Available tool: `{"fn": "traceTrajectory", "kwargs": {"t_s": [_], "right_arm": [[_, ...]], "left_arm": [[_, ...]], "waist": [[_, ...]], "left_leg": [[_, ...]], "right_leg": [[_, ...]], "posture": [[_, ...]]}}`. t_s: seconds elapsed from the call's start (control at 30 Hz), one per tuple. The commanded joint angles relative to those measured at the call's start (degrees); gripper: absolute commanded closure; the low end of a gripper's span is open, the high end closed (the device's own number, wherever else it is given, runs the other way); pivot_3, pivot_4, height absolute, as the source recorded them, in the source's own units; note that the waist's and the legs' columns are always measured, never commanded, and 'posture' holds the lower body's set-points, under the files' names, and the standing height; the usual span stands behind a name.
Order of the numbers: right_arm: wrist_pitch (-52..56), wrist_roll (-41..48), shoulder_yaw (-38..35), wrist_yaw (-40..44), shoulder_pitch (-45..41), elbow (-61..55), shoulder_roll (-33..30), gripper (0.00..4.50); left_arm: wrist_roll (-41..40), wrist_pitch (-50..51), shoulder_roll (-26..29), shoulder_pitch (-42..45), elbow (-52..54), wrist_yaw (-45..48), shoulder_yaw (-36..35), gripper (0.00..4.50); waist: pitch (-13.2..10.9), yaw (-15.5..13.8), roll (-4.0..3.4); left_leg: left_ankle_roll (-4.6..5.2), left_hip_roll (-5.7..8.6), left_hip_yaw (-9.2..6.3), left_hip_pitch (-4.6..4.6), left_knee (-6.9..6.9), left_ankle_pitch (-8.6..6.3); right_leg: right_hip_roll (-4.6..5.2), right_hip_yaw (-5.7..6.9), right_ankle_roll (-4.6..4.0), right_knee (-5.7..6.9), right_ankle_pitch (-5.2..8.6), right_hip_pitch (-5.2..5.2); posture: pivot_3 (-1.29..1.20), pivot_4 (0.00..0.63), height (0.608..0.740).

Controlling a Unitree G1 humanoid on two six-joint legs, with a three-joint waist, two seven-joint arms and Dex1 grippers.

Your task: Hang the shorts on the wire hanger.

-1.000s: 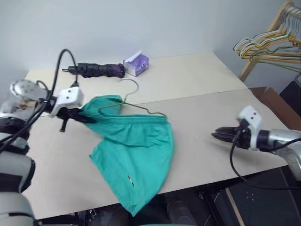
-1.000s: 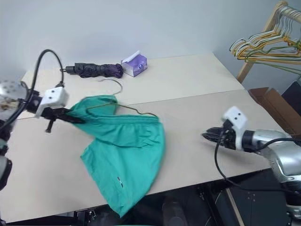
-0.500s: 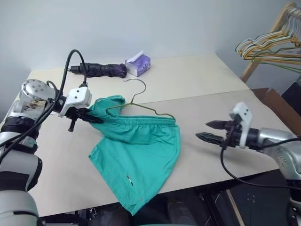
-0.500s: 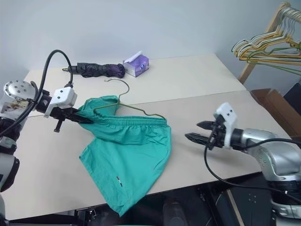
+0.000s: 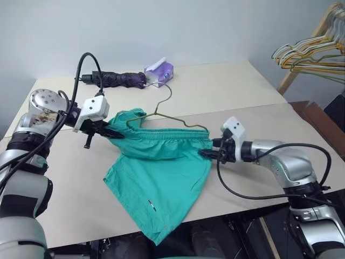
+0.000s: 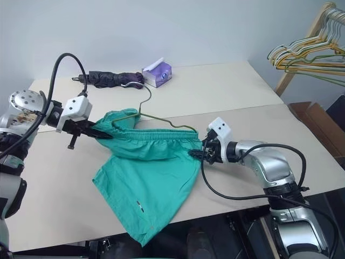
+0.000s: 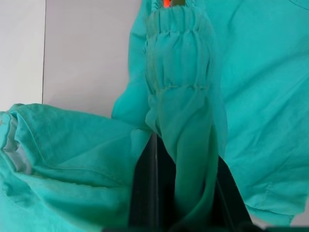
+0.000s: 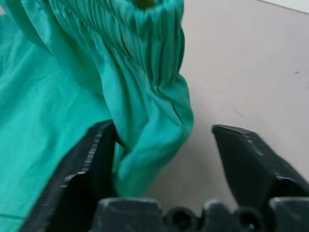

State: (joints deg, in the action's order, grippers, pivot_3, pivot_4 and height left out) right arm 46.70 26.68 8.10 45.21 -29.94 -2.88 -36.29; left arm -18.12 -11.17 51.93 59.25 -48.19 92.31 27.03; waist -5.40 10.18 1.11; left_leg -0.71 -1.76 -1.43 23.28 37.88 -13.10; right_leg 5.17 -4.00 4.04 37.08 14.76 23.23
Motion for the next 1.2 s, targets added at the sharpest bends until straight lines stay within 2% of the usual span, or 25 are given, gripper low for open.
{"fn": "traceTrajectory", "kwargs": {"t_s": [0.03,0.23,0.63,0.87,1.2], "right_arm": [[-0.56,1.48,-3.38,1.57,-1.02,-1.59,-0.26,2.26],[-0.1,2.56,-5.76,3.52,0.34,-3.53,-1.76,4.4],[0.05,1.34,-9.41,4.4,4.9,-3.97,-8.7,4.46],[-0.44,1.48,-11.17,5.0,5.98,-3.07,-10.29,4.46],[0.14,5.58,-13.27,6.3,6.76,-4.81,-11.13,4.46]], "left_arm": [[-1.77,0.29,0.99,0.67,1.47,0.19,-1.96,4.5],[-1.48,-0.01,0.76,0.03,1.34,0.19,-1.71,4.5],[1.58,-2.9,3.17,0.23,-1.51,0.19,0.54,4.5],[3.52,-5.62,4.46,1.16,-4.23,0.19,3.1,4.5],[4.48,-5.73,2.23,0.64,-5.2,0.19,3.47,4.5]], "waist": [[0.0,0.03,0.0],[0.0,0.2,0.0],[-0.01,0.2,0.0],[-0.01,0.18,0.0],[0.0,0.19,0.0]], "left_leg": [[0.0,0.0,0.0,-0.01,0.0,0.0],[0.0,-0.01,-0.01,-0.02,0.0,0.0],[0.0,0.0,0.01,-0.03,0.0,0.0],[0.0,0.0,0.01,-0.02,0.0,0.0],[0.0,-0.01,0.01,-0.02,0.0,0.0]], "right_leg": [[0.0,0.0,0.0,0.01,0.0,-0.01],[-0.01,0.0,0.0,0.01,0.0,-0.01],[-0.01,-0.01,0.0,0.01,0.0,-0.02],[0.0,-0.01,0.0,0.0,0.0,-0.02],[-0.01,-0.01,0.0,0.0,0.0,-0.02]], "posture": [[-0.16,0.072,0.74],[-0.16,0.077,0.74],[-0.17,0.08,0.74],[-0.18,0.076,0.74],[-0.19,0.069,0.74]]}}
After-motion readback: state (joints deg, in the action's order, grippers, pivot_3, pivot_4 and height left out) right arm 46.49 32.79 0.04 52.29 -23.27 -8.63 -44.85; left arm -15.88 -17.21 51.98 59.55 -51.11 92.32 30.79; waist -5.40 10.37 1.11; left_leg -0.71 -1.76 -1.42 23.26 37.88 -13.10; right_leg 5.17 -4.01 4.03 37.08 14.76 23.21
